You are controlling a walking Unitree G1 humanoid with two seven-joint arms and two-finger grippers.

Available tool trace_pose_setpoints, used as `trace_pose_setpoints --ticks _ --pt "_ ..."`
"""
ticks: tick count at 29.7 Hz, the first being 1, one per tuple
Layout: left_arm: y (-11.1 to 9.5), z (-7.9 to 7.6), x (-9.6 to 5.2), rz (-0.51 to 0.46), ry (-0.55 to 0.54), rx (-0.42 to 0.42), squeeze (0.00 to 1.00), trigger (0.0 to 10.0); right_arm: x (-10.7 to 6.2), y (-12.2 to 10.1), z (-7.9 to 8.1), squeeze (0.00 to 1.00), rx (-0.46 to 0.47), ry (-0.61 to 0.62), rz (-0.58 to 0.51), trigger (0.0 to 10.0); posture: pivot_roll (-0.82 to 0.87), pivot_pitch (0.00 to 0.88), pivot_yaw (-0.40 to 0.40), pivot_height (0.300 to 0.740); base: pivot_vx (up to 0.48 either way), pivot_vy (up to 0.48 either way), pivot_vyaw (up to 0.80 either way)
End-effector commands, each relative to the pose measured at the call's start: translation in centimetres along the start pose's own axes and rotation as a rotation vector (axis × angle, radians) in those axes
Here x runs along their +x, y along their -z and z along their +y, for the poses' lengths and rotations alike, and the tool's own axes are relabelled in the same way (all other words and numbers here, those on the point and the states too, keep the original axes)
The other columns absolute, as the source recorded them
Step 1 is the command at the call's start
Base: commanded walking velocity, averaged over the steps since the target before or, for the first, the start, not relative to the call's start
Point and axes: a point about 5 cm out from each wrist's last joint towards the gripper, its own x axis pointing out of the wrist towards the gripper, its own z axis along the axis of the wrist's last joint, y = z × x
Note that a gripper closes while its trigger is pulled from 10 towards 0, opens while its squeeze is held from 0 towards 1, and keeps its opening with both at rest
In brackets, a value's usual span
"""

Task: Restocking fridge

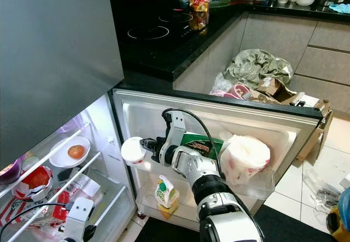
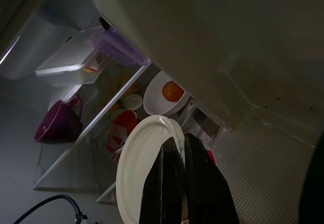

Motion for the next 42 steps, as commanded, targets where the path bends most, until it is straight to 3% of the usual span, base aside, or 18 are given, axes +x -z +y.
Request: trace_pose_setpoints --ticks 1,5,10,12,28,29,30,34,35,42 --pt "0.5 0.7 -0.3 0.019 -0.016 0.002 0.0 10.0 0.1 0.0 -0.1 0.0 -0.008 0.016 0.001 10.0 -0.05 0.059 0.025 0.74 0.0 0.0 0.0" --pt "0.7 0.7 -0.4 0.026 -0.019 -0.002 0.0 10.0 0.2 0.7 -0.9 0.0 -0.026 0.083 0.017 10.0 -0.05 0.061 0.022 0.74 0.0 0.0 0.0" --pt "0.7 0.7 -0.4 0.026 -0.019 -0.003 0.0 10.0 0.1 0.5 -1.2 0.0 -0.014 0.1 -0.003 10.0 -0.05 0.06 0.023 0.74 0.0 0.0 0.0" --pt "0.7 0.7 -0.3 0.027 -0.018 -0.002 0.0 10.0 -0.1 -0.1 -1.4 0.0 0.033 0.113 -0.043 10.0 -0.05 0.06 0.023 0.74 0.0 0.0 0.0" --pt "0.7 0.8 -0.3 0.03 -0.017 -0.001 0.0 10.0 -0.2 0.4 -2.3 0.0 0.02 0.174 -0.031 10.0 -0.05 0.054 0.028 0.74 0.0 0.0 0.0" --pt "0.7 0.8 -0.3 0.029 -0.016 0.0 0.0 10.0 -0.2 0.4 -2.3 0.82 0.023 0.174 -0.032 10.0 -0.05 0.054 0.028 0.74 0.0 0.0 0.0" --pt "0.7 0.8 -0.3 0.029 -0.015 0.001 0.0 10.0 -0.1 0.4 -2.3 1.0 0.025 0.174 -0.034 10.0 -0.04 0.046 0.029 0.74 0.0 0.0 0.0" --pt "0.7 0.8 -0.3 0.029 -0.014 0.004 0.0 10.0 -0.1 0.5 -2.3 1.0 0.056 0.171 -0.042 10.0 -0.04 0.037 0.03 0.74 0.0 0.0 0.0" --pt "0.7 0.8 -0.3 0.029 -0.014 0.005 0.0 10.0 -0.1 0.5 -2.3 0.0 0.061 0.169 -0.045 10.0 -0.04 0.037 0.03 0.74 0.0 0.0 0.0" --pt "0.5 0.9 -0.2 0.026 -0.015 0.009 0.0 10.0 -0.2 0.1 -2.3 0.0 -0.017 0.162 -0.053 10.0 -0.04 0.029 0.034 0.74 0.0 0.0 0.0"
